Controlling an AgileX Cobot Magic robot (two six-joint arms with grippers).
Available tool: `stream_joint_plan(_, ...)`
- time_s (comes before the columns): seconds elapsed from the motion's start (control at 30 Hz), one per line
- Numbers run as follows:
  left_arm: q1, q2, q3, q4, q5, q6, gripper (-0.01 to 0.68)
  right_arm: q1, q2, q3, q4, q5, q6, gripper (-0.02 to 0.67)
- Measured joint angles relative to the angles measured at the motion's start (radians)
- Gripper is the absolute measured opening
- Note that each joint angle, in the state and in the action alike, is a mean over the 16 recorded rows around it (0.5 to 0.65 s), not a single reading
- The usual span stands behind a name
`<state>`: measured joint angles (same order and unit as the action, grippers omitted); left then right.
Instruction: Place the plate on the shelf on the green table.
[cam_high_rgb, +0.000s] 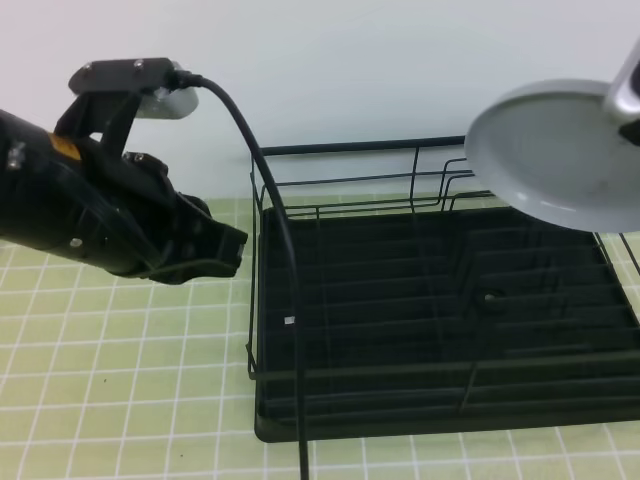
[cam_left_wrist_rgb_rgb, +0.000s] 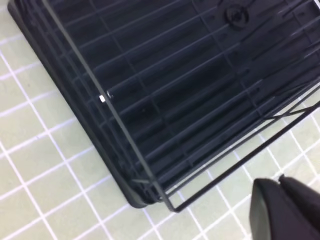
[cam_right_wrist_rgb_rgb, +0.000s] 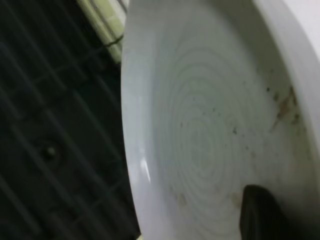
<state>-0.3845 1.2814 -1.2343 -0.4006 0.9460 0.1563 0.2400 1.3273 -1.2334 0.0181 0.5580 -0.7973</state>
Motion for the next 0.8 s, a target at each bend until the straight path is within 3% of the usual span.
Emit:
stream_joint_plan(0.2,0.0,-0.036,0.096,0.013,-0.085,-0.069,0.001,0.0,0.034,0.0,-0.034,-0.066,-0.066,0.104)
stream_joint_plan(0.47,0.0,-0.121,0.335,-0.016,-0.316,-0.106,-0.001,0.0,0.035,0.0,-0.044,-0.147,-0.16,0.104)
stream_joint_plan(0.8,0.0,-0.178,0.524,-0.075,-0.498,-0.11,-0.001,0.0,0.095,0.0,0.052,-0.231,-0.429,0.104)
